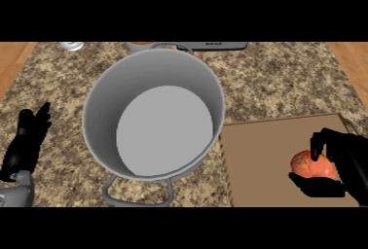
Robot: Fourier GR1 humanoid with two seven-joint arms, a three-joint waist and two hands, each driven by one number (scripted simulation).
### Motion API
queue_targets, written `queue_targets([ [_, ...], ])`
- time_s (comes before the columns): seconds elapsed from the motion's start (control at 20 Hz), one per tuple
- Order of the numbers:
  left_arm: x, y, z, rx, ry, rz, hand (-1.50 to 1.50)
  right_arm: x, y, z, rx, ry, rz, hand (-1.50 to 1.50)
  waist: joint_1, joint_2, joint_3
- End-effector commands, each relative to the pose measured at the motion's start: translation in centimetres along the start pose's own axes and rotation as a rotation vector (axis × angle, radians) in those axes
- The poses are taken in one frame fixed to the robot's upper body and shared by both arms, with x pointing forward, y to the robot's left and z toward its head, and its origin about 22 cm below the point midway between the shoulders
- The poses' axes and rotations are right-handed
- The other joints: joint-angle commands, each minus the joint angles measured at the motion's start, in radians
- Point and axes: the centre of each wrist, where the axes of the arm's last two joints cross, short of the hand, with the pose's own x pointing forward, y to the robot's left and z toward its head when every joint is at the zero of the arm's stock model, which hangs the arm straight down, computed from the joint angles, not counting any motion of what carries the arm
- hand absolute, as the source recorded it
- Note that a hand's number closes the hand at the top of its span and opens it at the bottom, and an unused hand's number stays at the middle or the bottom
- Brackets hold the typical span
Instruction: Pick the squash from the tray and place it in the pot
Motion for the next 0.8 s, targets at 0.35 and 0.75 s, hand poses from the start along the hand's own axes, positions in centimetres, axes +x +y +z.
queue_targets([
  [0.35,0.0,-0.3,0.0,-0.004,-0.004,0.004,0.0,5.3,-8.8,5.1,-0.456,-0.303,-0.309,1.5,0.0,-0.001,0.0],
  [0.75,-0.4,0.7,0.5,-0.032,-0.014,-0.01,0.0,12.0,-14.4,4.8,-0.425,-0.375,-0.288,1.5,0.03,0.0,-0.003],
])
